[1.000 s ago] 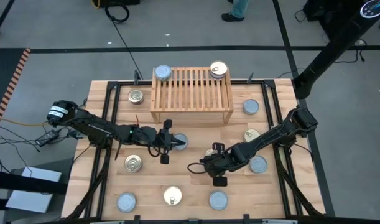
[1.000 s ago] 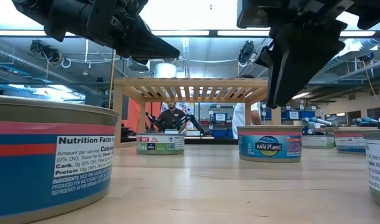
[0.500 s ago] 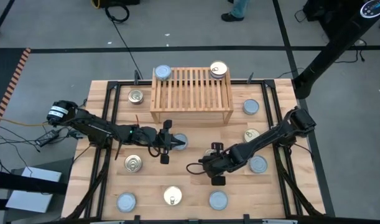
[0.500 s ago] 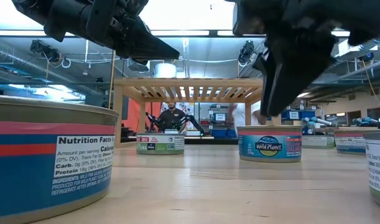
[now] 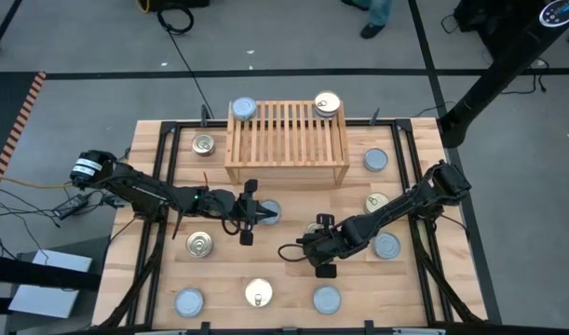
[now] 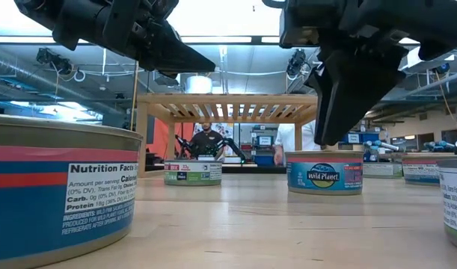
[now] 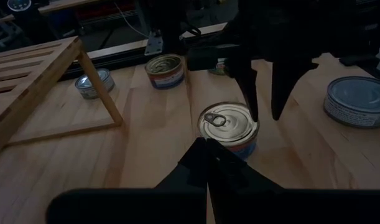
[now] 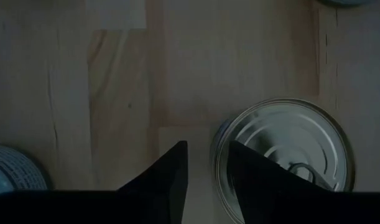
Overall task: Stack canned seafood by type on shelf
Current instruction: Stack the blue tuna can on top of the other blue tuna can on the shelf
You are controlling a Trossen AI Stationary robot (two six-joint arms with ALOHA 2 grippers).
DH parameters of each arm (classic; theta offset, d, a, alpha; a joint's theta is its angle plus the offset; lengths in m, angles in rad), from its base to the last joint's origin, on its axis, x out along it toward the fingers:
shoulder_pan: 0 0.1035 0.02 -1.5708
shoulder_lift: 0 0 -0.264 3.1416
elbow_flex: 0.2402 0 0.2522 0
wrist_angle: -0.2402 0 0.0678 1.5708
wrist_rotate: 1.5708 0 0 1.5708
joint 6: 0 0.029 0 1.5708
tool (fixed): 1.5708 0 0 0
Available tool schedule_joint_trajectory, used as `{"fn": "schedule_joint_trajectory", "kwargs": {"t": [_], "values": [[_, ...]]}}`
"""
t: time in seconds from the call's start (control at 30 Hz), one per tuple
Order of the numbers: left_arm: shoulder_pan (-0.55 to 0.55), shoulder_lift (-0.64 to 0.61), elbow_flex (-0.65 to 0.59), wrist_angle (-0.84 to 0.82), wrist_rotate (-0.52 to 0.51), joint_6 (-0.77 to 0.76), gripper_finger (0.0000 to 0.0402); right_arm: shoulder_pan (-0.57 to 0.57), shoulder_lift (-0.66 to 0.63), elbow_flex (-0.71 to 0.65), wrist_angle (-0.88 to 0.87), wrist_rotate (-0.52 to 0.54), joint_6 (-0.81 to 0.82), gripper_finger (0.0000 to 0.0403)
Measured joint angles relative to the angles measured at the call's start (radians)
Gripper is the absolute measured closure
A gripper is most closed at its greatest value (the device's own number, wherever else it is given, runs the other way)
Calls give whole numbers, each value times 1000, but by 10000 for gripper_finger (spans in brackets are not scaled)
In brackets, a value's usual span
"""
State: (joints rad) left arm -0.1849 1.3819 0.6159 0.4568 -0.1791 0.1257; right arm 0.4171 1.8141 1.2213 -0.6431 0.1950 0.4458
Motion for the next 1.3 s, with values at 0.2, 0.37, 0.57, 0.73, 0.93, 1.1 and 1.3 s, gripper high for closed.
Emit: {"fn": "schedule_joint_trajectory", "kwargs": {"t": [0.2,0.37,0.57,0.73,0.93,1.1,1.3], "values": [[0,0,0,0,0,0,398,5,0,0,-2,22,-1,275],[0,0,0,0,0,0,398,5,0,0,-4,49,-3,276],[0,0,0,0,0,0,398,5,2,-31,11,50,-3,282],[0,0,0,0,0,0,398,5,2,-53,21,52,2,293],[0,0,0,0,0,0,398,5,1,-53,23,51,-3,332],[0,0,0,0,0,0,398,5,0,-53,23,48,-20,389],[0,0,0,0,0,0,398,3,-1,-44,35,-25,-41,391]]}}
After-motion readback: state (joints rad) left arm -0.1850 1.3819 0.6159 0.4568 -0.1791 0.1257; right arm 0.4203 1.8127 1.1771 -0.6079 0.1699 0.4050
